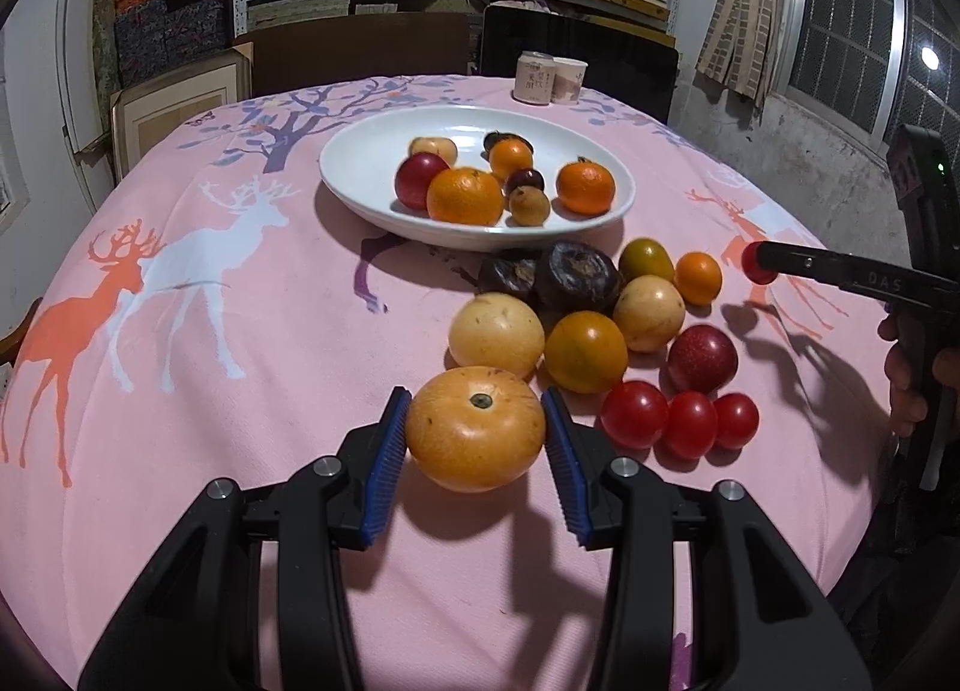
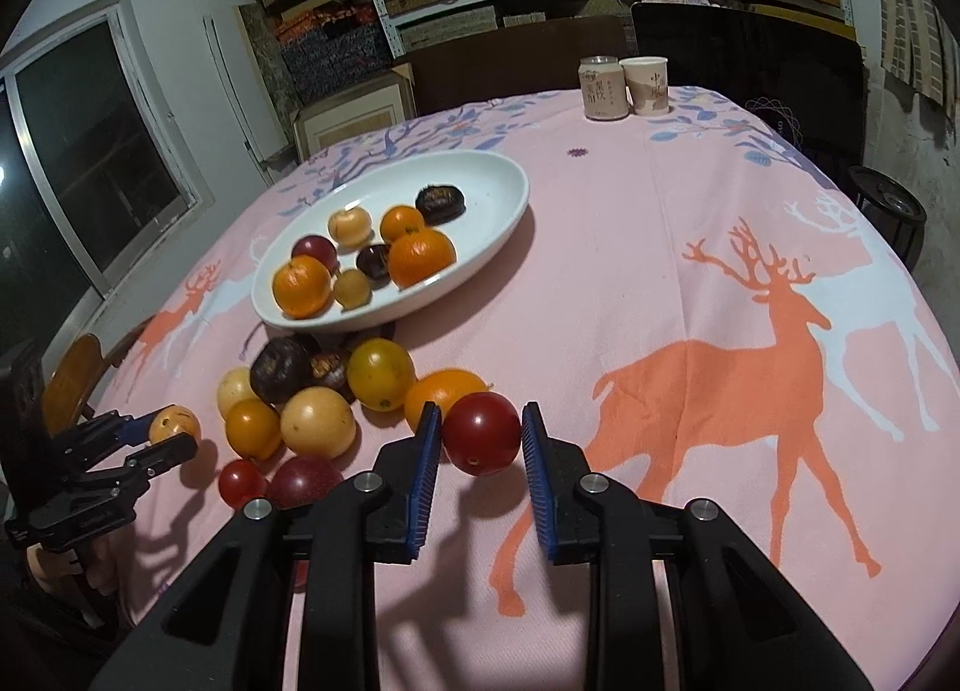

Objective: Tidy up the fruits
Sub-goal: 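Carry the pale orange fruit and the cherry tomato onto the plate and open both tools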

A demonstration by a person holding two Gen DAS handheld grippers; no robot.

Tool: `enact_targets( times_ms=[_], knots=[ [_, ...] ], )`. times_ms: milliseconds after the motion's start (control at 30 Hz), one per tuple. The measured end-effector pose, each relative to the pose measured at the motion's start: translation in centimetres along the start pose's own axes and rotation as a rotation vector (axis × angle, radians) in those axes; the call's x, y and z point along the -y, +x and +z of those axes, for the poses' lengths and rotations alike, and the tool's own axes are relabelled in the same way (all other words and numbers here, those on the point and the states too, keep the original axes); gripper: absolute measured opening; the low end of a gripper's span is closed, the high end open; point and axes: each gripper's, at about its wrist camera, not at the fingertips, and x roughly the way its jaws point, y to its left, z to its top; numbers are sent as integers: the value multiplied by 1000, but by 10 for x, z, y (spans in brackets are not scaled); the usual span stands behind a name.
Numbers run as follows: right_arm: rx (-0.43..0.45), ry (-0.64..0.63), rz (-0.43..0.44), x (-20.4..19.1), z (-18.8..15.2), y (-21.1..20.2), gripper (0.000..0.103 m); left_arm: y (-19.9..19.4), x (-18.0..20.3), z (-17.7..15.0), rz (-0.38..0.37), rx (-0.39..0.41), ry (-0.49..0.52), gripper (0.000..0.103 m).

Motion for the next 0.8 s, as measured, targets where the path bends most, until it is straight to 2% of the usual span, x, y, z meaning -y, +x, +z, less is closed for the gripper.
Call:
enact_targets(
  times_ms=[133,300,400,533,600,633,733,800],
  knots=[
    [22,-9,7,-4,15,-3,27,-10,-4,22,36,36,12,43],
    [68,-30,27,-14,54,2,27,-4,-13,67,64,65,13,43],
    [83,-28,52,-18,80,14,27,15,-27,99,60,71,-24,43],
    [62,-12,16,-14,103,27,26,46,-46,132,59,35,-94,43],
    [40,-45,-13,-13,99,23,27,47,-49,136,35,39,-111,43],
    [34,-80,-62,-12,93,21,27,44,-46,136,27,54,-102,43],
    [-7,-153,-154,-5,61,19,39,33,-37,127,19,87,-67,43],
    [-38,-185,-229,6,42,24,41,30,-33,119,5,85,-64,43]
  ],
)
